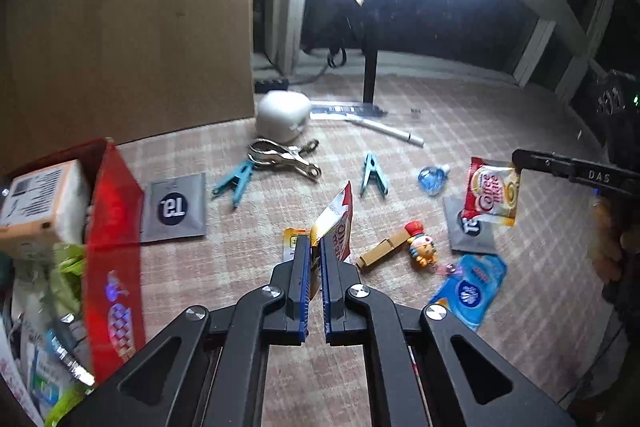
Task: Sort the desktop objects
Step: 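Carry both Coffee-mate sachets into the red bin and open both tools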
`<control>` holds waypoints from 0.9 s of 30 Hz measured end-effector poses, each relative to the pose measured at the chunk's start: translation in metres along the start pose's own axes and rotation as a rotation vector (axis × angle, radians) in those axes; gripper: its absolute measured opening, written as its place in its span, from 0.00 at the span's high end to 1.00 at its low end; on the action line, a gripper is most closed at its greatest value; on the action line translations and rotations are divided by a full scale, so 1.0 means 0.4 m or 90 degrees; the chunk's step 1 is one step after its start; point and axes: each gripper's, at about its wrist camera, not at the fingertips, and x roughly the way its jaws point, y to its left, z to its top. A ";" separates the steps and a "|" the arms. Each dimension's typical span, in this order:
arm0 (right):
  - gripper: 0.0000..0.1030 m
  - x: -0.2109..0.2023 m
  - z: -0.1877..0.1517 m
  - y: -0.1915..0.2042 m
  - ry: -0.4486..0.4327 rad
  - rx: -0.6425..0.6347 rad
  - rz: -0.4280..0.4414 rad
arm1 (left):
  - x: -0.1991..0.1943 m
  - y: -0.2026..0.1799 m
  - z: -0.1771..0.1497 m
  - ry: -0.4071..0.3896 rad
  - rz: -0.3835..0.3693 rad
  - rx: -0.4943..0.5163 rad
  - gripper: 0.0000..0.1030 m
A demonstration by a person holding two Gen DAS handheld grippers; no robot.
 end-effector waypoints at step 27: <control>0.95 0.327 0.172 0.819 0.048 -0.268 0.176 | -0.388 0.370 -0.121 -0.116 0.249 -0.157 0.90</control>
